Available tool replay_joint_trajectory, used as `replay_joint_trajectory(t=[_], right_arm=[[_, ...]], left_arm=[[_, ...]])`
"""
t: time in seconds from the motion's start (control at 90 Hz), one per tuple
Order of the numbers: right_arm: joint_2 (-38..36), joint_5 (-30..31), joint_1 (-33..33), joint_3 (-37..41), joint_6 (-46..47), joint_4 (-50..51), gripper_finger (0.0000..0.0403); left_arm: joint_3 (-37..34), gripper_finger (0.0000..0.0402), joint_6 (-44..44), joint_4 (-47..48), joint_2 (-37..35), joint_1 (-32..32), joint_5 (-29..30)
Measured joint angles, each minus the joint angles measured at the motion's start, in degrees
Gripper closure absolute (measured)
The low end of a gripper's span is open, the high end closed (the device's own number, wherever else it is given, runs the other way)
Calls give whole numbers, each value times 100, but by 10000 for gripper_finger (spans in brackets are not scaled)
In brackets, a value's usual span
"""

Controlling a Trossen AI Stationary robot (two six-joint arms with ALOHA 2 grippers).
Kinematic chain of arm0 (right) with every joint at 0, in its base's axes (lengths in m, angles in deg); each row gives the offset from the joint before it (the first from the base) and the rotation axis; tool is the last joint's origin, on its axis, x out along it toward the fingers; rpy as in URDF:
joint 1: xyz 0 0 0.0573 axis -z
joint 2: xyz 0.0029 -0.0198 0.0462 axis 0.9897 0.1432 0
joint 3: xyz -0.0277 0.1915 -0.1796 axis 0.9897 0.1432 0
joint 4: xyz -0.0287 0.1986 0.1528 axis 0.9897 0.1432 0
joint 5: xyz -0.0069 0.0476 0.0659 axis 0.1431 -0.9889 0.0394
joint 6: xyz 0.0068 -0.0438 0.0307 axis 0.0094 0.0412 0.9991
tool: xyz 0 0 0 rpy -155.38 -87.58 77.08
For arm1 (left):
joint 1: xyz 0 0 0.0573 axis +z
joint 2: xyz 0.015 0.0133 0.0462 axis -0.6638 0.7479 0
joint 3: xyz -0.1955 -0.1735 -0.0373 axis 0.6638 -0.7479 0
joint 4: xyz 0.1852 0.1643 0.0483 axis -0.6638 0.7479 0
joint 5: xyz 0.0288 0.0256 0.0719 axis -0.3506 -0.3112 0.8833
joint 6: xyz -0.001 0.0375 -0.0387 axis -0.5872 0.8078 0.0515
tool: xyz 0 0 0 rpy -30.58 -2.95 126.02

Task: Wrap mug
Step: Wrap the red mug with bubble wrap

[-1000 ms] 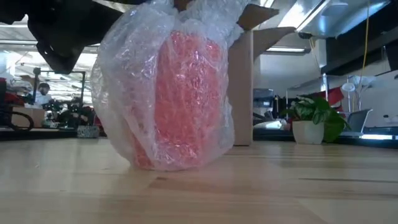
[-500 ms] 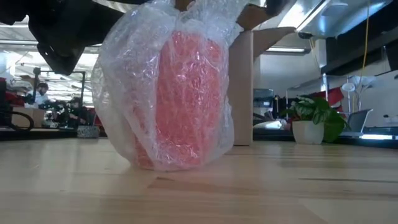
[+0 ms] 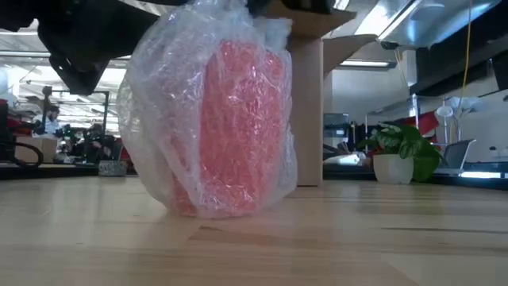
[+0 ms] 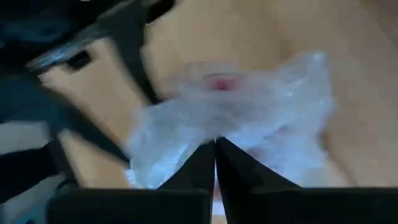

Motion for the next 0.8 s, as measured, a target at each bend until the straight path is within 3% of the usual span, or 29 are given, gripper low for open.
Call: replay_joint_trajectory(t=[0.167, 0.333, 0.478, 0.678, 0.8], right_arm=[[84, -380, 132, 225, -50, -95, 403], [79, -796, 352, 875, -134, -1009, 403], [75, -1071, 519, 1292, -127, -1534, 403], [75, -1300, 601, 1429, 17, -1251, 403], [78, -1288, 599, 1433, 127, -1142, 403]], left_arm=[[-6, 273, 176, 19, -106, -10, 60], [-26, 273, 418, 126, -295, -154, 224], [-24, 273, 130, 106, -349, -449, 310], [-9, 273, -135, 54, -360, -1019, 884], [-7, 273, -349, 378, -369, -1030, 979]])
